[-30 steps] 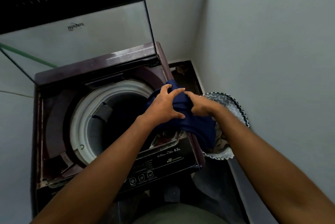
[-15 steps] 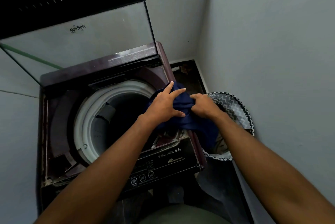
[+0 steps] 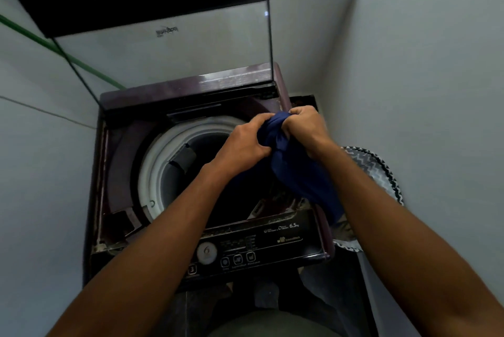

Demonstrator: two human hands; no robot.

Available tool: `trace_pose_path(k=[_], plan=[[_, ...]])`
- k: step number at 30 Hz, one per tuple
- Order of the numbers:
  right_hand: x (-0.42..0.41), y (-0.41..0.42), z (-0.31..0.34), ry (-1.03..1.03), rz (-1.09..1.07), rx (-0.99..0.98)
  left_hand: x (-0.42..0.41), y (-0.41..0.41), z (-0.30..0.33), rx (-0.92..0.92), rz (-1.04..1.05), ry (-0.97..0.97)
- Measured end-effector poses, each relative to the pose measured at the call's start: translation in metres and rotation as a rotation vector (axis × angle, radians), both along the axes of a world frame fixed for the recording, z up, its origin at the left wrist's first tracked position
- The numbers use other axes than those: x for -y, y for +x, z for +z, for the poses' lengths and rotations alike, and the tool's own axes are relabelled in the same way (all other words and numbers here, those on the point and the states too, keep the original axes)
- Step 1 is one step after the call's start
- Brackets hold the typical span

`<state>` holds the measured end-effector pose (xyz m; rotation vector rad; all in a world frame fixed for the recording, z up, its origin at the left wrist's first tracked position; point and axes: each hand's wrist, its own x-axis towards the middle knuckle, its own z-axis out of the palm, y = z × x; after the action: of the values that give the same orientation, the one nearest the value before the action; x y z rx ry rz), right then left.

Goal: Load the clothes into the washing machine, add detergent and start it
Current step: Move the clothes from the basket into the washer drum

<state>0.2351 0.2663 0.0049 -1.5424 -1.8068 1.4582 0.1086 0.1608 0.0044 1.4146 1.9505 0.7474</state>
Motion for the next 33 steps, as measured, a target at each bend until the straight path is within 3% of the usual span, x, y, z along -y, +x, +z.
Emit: trace_pose_path(k=[8,15,20,25,28,33], plan=[[0.029,-0.074,0.011,-0.04,0.124,-0.102,0.039,-0.058,0.006,0.092,0.261,0.107],[0.05,-0.116,0.001,-0.065,0.229,-0.164,0.067,-0.091,-0.006,-0.013,0.437,0.182],[0.06,-0.123,-0.032,-0.032,0.309,0.038,0.077,-0.099,-0.028,-0.07,0.347,-0.081],[0.066,-0.108,-0.051,-0.21,0.415,0.186,0.081,-0.101,-0.049,-0.171,0.074,-0.421],[0.061,-0.097,-0.049,-0.238,0.363,0.128,0.074,-0.095,-0.051,-0.2,0.013,-0.409],[0.032,-0.073,-0.035,0.004,0.361,0.097,0.046,-0.073,-0.037,-0.076,0.037,-0.244]])
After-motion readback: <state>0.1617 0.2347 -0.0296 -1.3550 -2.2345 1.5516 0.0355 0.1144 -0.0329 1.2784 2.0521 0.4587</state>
